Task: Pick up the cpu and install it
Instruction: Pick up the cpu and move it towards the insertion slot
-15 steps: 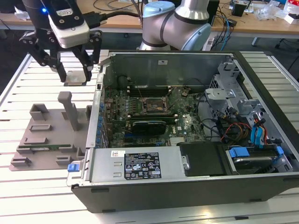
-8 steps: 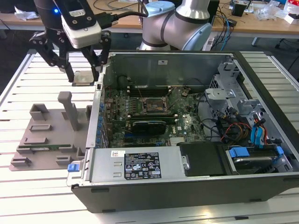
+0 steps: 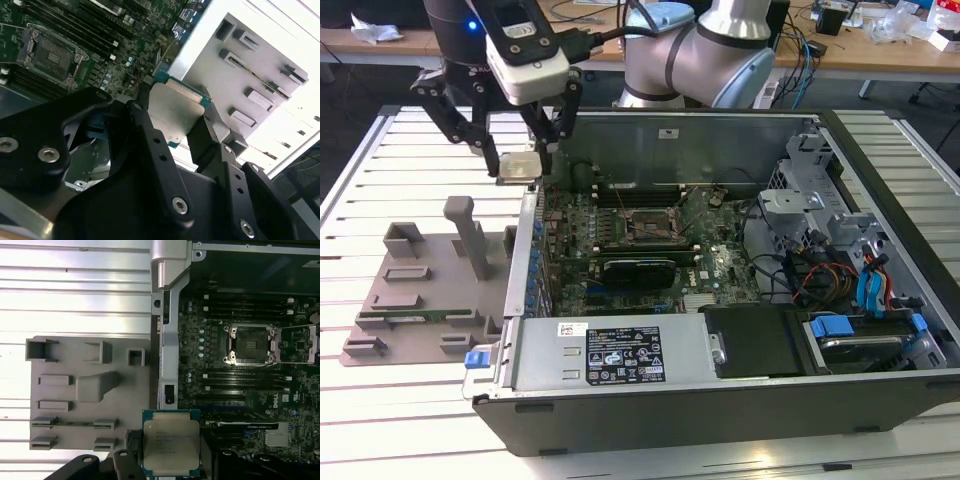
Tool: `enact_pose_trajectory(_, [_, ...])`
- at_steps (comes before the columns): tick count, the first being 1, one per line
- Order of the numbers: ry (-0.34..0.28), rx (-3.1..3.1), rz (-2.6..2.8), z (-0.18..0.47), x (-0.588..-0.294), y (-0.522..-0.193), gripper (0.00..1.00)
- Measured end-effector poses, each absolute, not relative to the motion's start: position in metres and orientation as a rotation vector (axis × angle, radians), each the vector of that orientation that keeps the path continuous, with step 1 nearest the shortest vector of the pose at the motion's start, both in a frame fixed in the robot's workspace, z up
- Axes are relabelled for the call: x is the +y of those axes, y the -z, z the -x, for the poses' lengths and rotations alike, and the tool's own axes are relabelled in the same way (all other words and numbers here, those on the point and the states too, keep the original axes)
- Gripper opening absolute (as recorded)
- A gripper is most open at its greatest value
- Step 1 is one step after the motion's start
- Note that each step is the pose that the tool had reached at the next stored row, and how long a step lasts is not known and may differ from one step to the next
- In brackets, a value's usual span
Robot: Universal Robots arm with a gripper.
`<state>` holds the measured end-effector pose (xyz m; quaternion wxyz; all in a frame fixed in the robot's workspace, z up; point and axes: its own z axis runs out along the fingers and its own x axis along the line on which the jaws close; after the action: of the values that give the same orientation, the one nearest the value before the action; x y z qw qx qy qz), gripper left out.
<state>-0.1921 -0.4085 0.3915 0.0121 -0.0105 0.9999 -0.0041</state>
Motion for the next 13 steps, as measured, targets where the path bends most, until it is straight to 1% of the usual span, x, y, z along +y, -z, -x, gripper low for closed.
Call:
enact_pose_trajectory(5, [0.013, 3.117, 0.033, 0.179, -0.408, -0.391, 0.55])
enact_pose_trajectory(8, [0.013, 3.117, 0.033, 0.146, -0.408, -0.389, 0.55])
enact_pose_trajectory(13, [0.013, 3.117, 0.033, 0.132, -0.408, -0.388, 0.55])
